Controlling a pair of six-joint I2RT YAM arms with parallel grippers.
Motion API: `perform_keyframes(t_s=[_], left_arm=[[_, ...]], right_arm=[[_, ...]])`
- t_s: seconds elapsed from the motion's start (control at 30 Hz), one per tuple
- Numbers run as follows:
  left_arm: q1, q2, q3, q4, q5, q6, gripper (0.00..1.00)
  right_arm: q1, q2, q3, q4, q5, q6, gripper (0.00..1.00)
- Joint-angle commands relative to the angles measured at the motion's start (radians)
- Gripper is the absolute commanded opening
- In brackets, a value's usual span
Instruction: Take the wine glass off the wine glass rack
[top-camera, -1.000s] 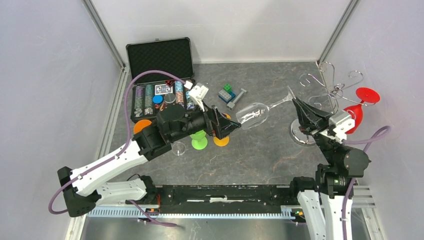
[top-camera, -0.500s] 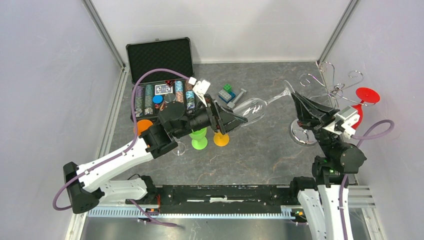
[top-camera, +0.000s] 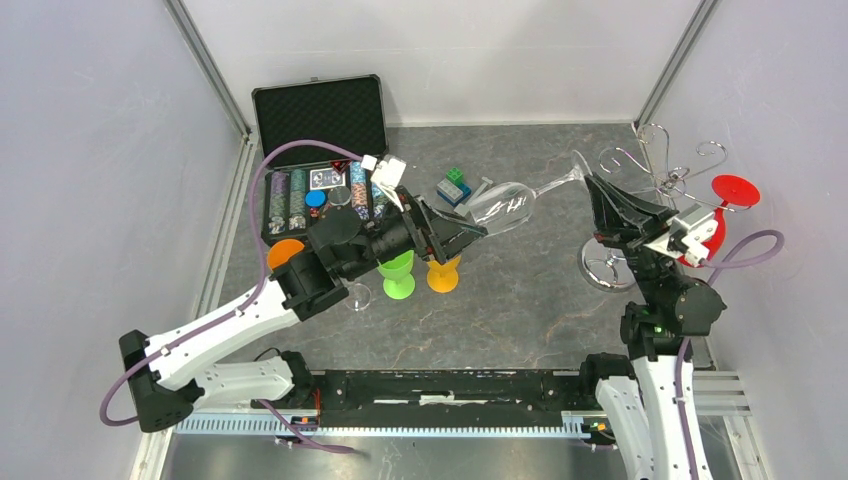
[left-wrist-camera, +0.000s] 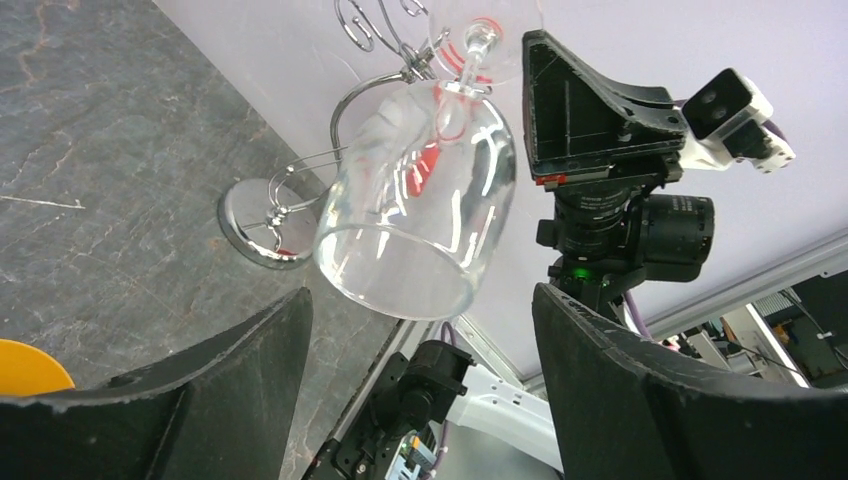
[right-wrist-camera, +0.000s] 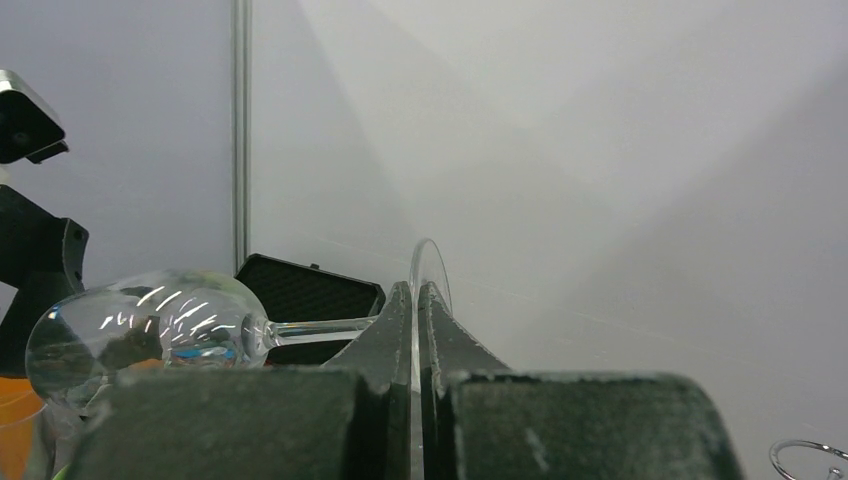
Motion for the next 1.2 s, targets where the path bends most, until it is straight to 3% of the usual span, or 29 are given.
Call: perform_keyframes(t_s=[0.0,0.2,0.5,0.8,1.03,1.17], left_arm=[[0.000,-0.035,-0.020,0.077,0.001,0.015,0.81],[0.000,0.000,-0.019,0.179,0.114,-0.006,0.78],[0.000,0.071,0.034,0.175,0.049,-0.047,0.71],[0.000,0.130,0.080,0.212,-0.009,-0.059,0.44],[0.000,0.125,0.085,0.199,-0.038,-0.029,0.03],[0.000,0.114,0.086,0.171,-0.064,-0.001,0.02]], right_arm=[[0.003,0.021,-0.010,0.098,0.037,0.033,0.00],[0.008,0.040,-0.028,0.120,0.036,0.046,0.00],[0.023,0.052,-0.048,0.154,0.032,0.073,0.00],[0.057,0.053,-0.061,0.160,0.037,0.088,0.00],[0.066,0.058,-0.061,0.136,0.042,0.077,0.00],[0.068,0.061,-0.046,0.105,0.042,0.060,0.00]])
